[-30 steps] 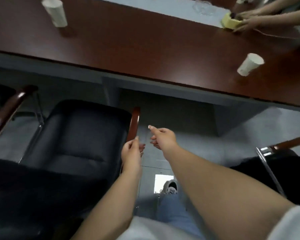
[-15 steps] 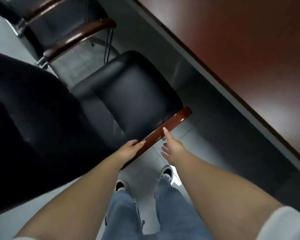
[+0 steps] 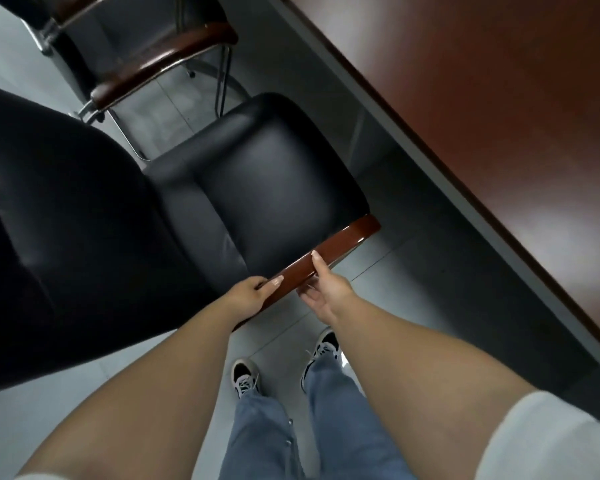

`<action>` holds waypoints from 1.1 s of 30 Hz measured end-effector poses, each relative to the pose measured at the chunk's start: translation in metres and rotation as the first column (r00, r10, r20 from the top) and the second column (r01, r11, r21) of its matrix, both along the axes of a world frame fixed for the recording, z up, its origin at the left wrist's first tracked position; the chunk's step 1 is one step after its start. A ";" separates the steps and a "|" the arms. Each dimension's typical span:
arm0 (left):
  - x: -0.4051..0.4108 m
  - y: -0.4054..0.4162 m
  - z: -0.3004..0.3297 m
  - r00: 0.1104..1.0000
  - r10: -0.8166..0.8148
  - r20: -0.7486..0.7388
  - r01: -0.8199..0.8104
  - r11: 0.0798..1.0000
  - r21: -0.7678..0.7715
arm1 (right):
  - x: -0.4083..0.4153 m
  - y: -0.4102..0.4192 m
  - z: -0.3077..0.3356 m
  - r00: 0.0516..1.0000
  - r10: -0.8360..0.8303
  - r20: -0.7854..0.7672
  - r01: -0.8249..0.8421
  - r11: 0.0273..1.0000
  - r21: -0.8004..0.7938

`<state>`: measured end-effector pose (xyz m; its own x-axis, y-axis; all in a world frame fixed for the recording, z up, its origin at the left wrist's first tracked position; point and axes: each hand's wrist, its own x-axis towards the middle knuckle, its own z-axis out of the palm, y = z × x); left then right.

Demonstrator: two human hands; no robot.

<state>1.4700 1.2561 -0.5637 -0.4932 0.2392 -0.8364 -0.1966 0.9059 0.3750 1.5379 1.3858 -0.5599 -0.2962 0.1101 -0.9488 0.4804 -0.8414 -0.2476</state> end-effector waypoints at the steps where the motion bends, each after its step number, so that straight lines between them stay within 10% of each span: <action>1: 0.006 -0.003 -0.001 1.000 -0.013 0.021 0.014 1.000 -0.003 | 0.007 -0.002 0.001 1.000 -0.004 0.012 0.005 1.000 -0.005; 24: 0.070 -0.078 0.056 0.929 0.370 0.020 -0.367 0.914 0.173 | 0.057 -0.063 0.052 0.997 0.035 0.070 -0.054 0.953 0.297; 33: 0.132 -0.254 0.109 0.697 0.680 0.227 -0.713 0.628 0.312 | 0.085 -0.234 0.103 0.893 0.444 -0.078 -0.426 0.887 0.179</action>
<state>1.6022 1.0019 -0.4547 -0.5730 0.1317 -0.8089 -0.7571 0.2928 0.5839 1.6225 1.1518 -0.4568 -0.4524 0.0857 -0.8877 0.7500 -0.5020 -0.4307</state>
